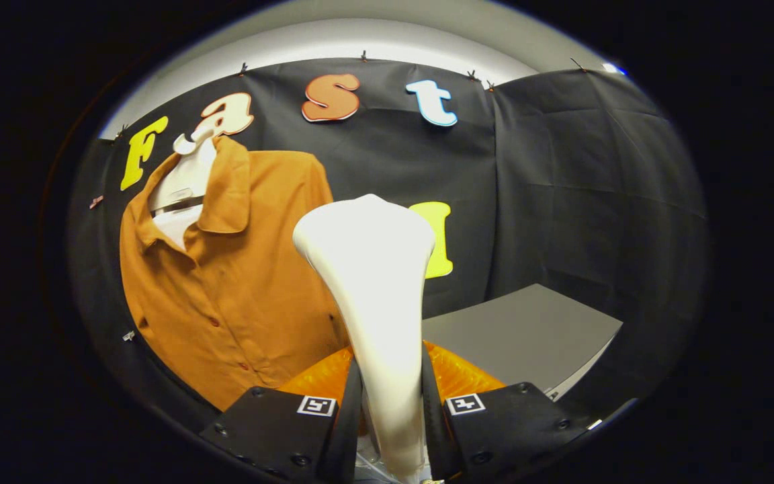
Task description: Iron the clothes twice with a garment steamer, once on the left side and once on the right side.
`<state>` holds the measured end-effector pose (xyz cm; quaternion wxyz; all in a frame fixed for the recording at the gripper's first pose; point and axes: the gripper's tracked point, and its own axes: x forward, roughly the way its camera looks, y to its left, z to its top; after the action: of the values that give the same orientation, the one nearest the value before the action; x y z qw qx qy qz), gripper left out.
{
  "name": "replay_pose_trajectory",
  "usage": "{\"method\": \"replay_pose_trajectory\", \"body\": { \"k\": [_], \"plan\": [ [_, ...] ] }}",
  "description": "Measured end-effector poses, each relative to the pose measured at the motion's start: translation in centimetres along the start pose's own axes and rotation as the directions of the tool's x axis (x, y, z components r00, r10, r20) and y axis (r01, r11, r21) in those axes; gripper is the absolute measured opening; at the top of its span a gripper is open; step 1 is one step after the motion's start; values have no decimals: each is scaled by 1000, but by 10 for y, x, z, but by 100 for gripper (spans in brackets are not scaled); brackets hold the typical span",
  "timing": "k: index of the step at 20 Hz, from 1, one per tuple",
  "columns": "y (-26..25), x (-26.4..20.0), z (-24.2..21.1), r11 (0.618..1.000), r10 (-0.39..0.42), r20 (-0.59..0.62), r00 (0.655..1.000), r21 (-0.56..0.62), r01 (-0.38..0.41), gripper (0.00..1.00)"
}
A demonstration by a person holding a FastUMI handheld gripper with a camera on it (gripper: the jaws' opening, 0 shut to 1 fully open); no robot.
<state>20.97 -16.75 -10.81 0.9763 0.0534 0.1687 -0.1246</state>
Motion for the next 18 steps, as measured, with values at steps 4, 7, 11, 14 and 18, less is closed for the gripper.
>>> {"method": "replay_pose_trajectory", "body": {
  "k": [4, 7, 11, 14, 18],
  "plan": [
    [50, -4, -3, 998, 52, 3, 999, -25, -52, 45],
    [76, 2, -2, 997, 70, 8, 998, -30, -70, 45],
    [98, 18, -9, 997, 69, -19, 997, -44, -69, 45],
    [106, 31, -17, 997, 51, -45, 998, -53, -54, 45],
    [111, 44, -28, 997, 24, -83, 996, -66, -29, 45]
  ]
}}
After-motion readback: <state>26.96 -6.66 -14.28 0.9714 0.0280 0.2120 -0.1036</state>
